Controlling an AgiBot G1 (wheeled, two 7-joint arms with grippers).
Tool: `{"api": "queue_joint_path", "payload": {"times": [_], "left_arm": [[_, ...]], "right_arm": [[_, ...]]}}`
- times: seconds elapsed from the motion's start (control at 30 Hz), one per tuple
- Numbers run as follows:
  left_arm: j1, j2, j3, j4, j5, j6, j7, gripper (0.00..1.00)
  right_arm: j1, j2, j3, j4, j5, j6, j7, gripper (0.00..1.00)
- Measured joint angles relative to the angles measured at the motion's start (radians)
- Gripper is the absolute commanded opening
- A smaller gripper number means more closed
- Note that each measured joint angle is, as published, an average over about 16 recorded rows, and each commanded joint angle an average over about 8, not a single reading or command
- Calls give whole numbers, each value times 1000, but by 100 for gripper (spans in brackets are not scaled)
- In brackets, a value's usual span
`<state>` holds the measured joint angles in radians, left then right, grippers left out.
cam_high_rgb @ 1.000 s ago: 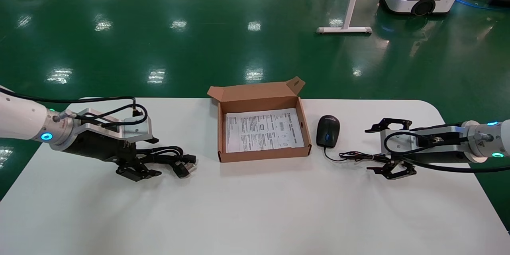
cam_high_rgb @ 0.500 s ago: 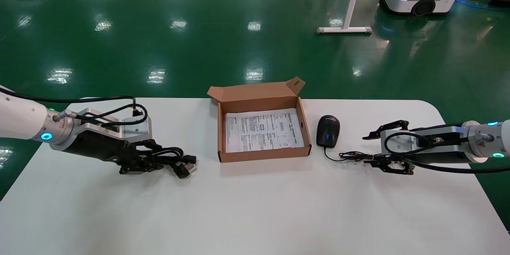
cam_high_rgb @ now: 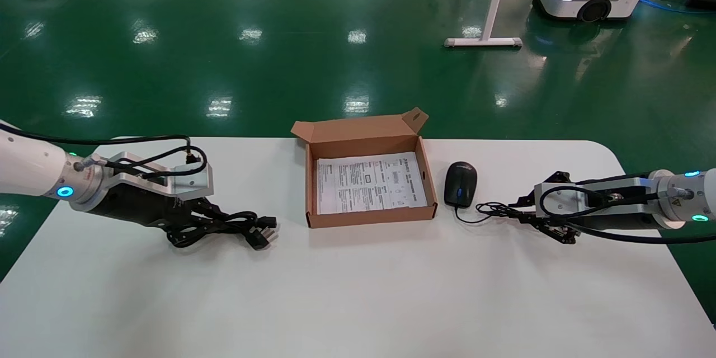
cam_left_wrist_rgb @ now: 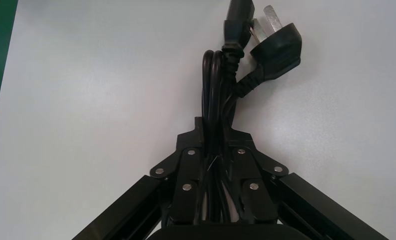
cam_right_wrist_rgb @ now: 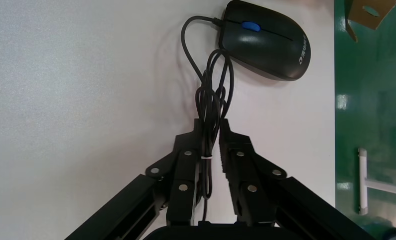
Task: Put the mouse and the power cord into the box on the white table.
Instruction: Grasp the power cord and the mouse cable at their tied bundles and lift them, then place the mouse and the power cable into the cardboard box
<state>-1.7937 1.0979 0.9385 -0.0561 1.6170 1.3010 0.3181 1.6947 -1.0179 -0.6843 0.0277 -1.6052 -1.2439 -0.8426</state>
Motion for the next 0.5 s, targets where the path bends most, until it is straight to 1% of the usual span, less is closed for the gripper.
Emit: {"api": "queue_joint_path", "payload": {"times": [0.3, 0.5], "left_arm": [[-18, -18, -18, 6, -28, 56, -19, 0], [-53, -47, -65, 24, -95, 138, -67, 0]], "right_arm": [[19, 13, 3, 9, 4, -9, -1, 0], [63, 31, 14, 25, 20, -24, 13, 0]]}}
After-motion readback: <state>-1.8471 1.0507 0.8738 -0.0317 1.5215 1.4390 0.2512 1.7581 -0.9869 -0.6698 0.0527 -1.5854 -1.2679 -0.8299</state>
